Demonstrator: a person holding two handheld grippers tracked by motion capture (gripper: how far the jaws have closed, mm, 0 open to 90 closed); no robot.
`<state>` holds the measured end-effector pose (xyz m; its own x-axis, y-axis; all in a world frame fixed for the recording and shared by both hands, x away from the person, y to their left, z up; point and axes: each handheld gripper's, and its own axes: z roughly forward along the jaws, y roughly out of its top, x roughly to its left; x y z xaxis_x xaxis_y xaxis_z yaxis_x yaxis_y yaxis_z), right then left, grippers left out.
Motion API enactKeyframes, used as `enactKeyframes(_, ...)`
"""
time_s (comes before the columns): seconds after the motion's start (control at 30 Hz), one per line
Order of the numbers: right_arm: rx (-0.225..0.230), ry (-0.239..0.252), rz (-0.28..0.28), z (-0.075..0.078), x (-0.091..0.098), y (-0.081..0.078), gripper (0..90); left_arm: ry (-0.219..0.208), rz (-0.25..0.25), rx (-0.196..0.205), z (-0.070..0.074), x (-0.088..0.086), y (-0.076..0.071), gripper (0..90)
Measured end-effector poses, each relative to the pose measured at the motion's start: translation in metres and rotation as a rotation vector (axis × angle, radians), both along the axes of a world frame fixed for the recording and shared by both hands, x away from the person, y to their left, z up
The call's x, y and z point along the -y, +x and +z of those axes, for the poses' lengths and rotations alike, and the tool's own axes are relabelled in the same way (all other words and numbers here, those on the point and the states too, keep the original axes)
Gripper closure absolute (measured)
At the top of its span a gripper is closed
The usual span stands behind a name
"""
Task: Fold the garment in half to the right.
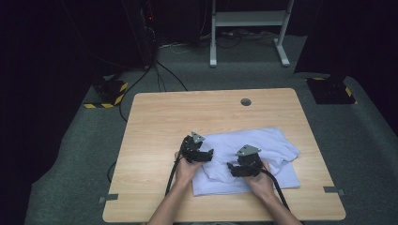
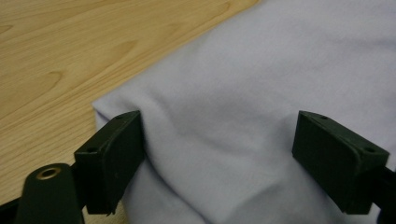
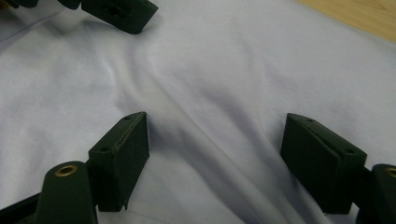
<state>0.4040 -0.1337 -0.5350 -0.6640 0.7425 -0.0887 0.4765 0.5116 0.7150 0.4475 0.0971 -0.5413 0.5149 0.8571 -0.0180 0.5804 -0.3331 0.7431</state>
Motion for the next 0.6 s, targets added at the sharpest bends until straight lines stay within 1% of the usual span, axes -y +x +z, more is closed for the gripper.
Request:
enactKeyframes(0.03, -0.002, -0.001, -0.002, 0.0, 0.002, 0.0, 23.1, 0.0, -0.003, 0.002, 0.0, 0.002, 0.0, 17.4)
enactKeyframes(0.1, 0.0, -0.001, -0.01, 0.0, 0.01, -0.001, 23.1, 0.0, -0.026, 0.003, 0.0, 0.007, -0.001, 18.2)
enactKeyframes(0.2, -0.002, -0.011, -0.038, 0.001, 0.02, -0.003, 23.1, 0.002, -0.047, 0.0, 0.0, 0.014, -0.002, 17.8)
enactKeyframes(0.27, 0.003, -0.027, -0.049, 0.003, 0.023, -0.004, 23.2, 0.009, -0.052, -0.004, 0.002, 0.018, -0.001, 16.9)
enactKeyframes(0.3, 0.01, -0.025, -0.048, 0.004, 0.023, -0.006, 23.2, 0.009, -0.047, 0.008, 0.004, 0.018, -0.002, 15.7)
enactKeyframes(0.37, 0.023, -0.002, -0.036, 0.007, 0.02, -0.007, 23.3, -0.011, -0.033, 0.024, 0.008, 0.015, -0.002, 15.8)
enactKeyframes(0.43, 0.032, 0.024, -0.016, 0.011, 0.013, -0.008, 23.5, -0.02, -0.016, 0.033, 0.011, 0.009, -0.001, 16.1)
enactKeyframes(0.47, 0.032, 0.035, 0.001, 0.012, 0.007, -0.008, 23.5, -0.019, -0.012, 0.032, 0.012, 0.008, 0.0, 16.2)
enactKeyframes(0.57, 0.03, 0.033, 0.034, 0.01, -0.006, -0.007, 23.9, -0.015, -0.005, 0.017, 0.009, 0.004, 0.003, 16.9)
enactKeyframes(0.6, 0.02, 0.033, 0.042, 0.008, -0.009, -0.005, 23.9, -0.012, -0.01, 0.011, 0.008, 0.003, 0.004, 17.2)
